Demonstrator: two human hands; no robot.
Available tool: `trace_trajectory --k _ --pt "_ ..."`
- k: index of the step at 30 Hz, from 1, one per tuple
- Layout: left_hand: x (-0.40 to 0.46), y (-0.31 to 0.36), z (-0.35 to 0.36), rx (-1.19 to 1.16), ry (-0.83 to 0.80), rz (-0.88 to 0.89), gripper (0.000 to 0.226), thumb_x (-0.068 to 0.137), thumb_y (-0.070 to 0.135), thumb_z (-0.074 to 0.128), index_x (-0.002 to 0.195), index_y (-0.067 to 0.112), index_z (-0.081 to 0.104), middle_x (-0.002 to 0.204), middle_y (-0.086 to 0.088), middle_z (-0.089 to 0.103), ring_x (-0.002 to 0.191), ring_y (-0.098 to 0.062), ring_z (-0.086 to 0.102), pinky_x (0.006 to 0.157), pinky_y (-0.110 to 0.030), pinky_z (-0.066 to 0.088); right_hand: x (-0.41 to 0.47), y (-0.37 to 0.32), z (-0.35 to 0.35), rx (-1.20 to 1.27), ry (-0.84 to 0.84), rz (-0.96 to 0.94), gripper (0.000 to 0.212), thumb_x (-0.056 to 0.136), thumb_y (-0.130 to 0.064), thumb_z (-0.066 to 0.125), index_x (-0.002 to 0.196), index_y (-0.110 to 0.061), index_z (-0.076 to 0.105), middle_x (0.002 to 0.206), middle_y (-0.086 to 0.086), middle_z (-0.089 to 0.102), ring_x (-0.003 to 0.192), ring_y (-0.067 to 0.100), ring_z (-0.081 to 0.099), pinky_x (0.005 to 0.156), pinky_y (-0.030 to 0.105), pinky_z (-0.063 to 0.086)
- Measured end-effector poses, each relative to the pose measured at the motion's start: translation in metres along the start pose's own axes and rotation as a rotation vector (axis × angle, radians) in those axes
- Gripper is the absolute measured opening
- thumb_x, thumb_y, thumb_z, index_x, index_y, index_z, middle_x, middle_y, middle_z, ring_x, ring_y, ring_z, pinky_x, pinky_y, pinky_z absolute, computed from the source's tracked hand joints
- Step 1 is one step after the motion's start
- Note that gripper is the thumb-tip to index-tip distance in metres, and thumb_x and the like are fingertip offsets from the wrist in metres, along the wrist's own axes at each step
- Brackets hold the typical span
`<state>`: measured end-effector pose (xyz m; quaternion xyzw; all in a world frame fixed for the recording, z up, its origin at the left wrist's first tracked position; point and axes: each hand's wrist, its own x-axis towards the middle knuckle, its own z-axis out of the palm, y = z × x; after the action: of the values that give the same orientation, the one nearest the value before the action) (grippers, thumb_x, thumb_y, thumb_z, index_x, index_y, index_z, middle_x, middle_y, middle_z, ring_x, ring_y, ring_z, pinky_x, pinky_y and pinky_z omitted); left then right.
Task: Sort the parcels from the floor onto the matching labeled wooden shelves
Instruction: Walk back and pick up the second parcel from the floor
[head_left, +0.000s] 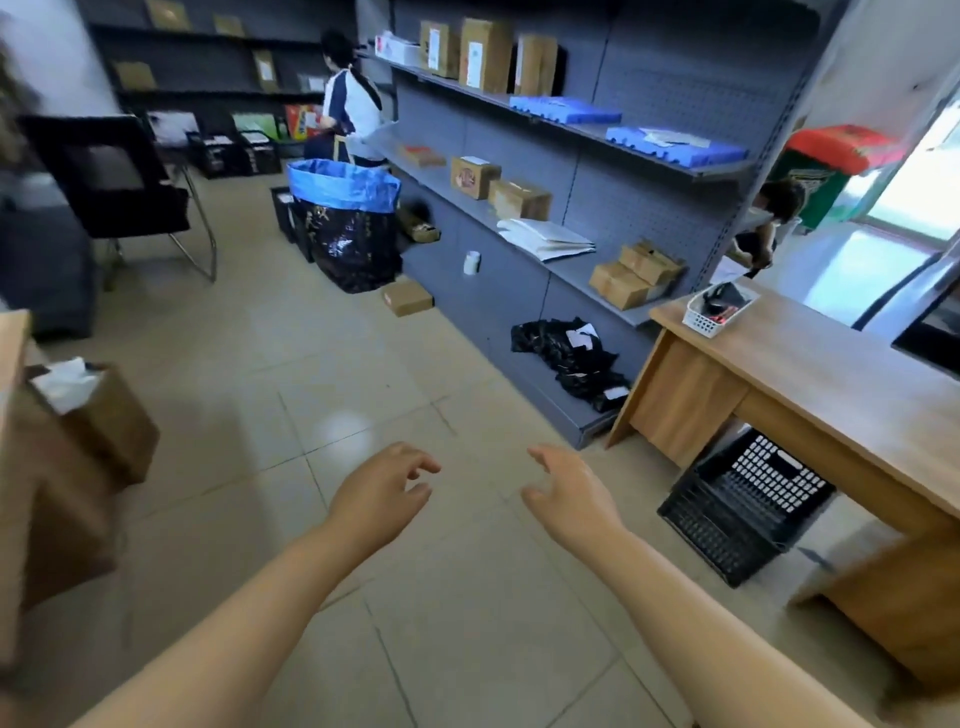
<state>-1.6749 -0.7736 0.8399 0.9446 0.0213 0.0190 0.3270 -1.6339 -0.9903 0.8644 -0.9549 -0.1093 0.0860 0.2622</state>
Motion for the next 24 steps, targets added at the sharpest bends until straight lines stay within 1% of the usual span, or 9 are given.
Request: trace_trajectory --k 3,6,9,12,14,17,20,22,24 --pt "0.009 -0.015 -0.001 -0.007 0.022 -0.07 0.021 0.084 0.02 0.057 0.102 0.028 0.064 0.109 0.011 0.057 0.096 -0.005 0.056 0.086 -0.03 0.047 0.027 -0.001 0.007 0.012 -0.037 -0.03 0.053 0.089 -0.026 0.055 0.139 -0.02 0.04 0.142 0.002 0.045 0.13 0.02 0.043 0.104 0.033 0.037" --pt "0.025 -0.032 -0.006 -0.007 0.02 -0.119 0.021 0.084 0.02 0.057 0.103 0.028 0.064 0.106 0.013 0.054 0.095 -0.005 0.055 0.086 -0.029 0.047 0.056 -0.01 0.016 0.024 -0.076 -0.069 0.052 0.089 -0.025 0.056 0.138 -0.017 0.041 0.139 0.002 0.048 0.128 0.02 0.045 0.103 0.029 0.035" --pt "0.048 -0.05 -0.015 -0.043 0.034 -0.163 0.021 0.085 0.02 0.058 0.103 0.026 0.064 0.107 0.011 0.055 0.095 -0.006 0.055 0.08 -0.024 0.042 0.09 -0.022 0.026 0.031 -0.091 -0.096 0.052 0.089 -0.024 0.055 0.138 -0.016 0.041 0.138 0.002 0.049 0.127 0.018 0.046 0.102 0.026 0.034" --pt "0.075 -0.074 -0.026 -0.059 0.032 -0.192 0.021 0.085 0.02 0.058 0.105 0.026 0.064 0.105 0.008 0.056 0.087 -0.005 0.052 0.077 -0.023 0.038 0.127 -0.039 0.039 0.047 -0.115 -0.095 0.053 0.089 -0.023 0.055 0.139 -0.016 0.04 0.139 0.001 0.048 0.127 0.017 0.045 0.103 0.028 0.034" --pt "0.095 -0.094 -0.038 -0.079 0.021 -0.214 0.02 0.086 0.021 0.058 0.104 0.028 0.063 0.103 0.008 0.054 0.083 -0.005 0.051 0.077 -0.024 0.039 0.153 -0.053 0.049 0.049 -0.121 -0.095 0.053 0.088 -0.023 0.055 0.139 -0.016 0.04 0.138 0.001 0.049 0.127 0.016 0.046 0.103 0.028 0.035" --pt "0.13 -0.13 -0.06 -0.15 0.026 -0.226 0.018 0.084 0.018 0.058 0.096 0.032 0.059 0.107 0.006 0.059 0.091 -0.009 0.056 0.082 -0.027 0.045 0.194 -0.077 0.063 0.06 -0.123 -0.076 0.053 0.088 -0.023 0.056 0.138 -0.015 0.041 0.137 0.003 0.05 0.125 0.017 0.048 0.101 0.029 0.037" --pt "0.163 -0.166 -0.085 -0.168 0.018 -0.275 0.023 0.085 0.017 0.056 0.105 0.024 0.062 0.112 0.006 0.06 0.092 -0.009 0.058 0.073 -0.023 0.044 0.236 -0.104 0.078 0.062 -0.141 -0.059 0.053 0.088 -0.022 0.056 0.138 -0.012 0.041 0.136 0.006 0.051 0.123 0.019 0.049 0.101 0.031 0.039" --pt "0.187 -0.188 -0.104 -0.169 0.014 -0.284 0.025 0.086 0.018 0.055 0.11 0.023 0.061 0.113 0.008 0.059 0.093 -0.008 0.059 0.069 -0.02 0.043 0.265 -0.124 0.087 0.07 -0.145 -0.056 0.052 0.088 -0.022 0.055 0.138 -0.012 0.041 0.136 0.006 0.05 0.123 0.019 0.049 0.101 0.031 0.039" --pt "0.212 -0.207 -0.122 -0.165 0.024 -0.285 0.026 0.086 0.019 0.054 0.111 0.023 0.061 0.112 0.009 0.059 0.094 -0.007 0.058 0.071 -0.022 0.044 0.294 -0.143 0.096 0.08 -0.141 -0.053 0.052 0.089 -0.021 0.055 0.138 -0.012 0.041 0.136 0.006 0.05 0.124 0.019 0.049 0.1 0.029 0.038"
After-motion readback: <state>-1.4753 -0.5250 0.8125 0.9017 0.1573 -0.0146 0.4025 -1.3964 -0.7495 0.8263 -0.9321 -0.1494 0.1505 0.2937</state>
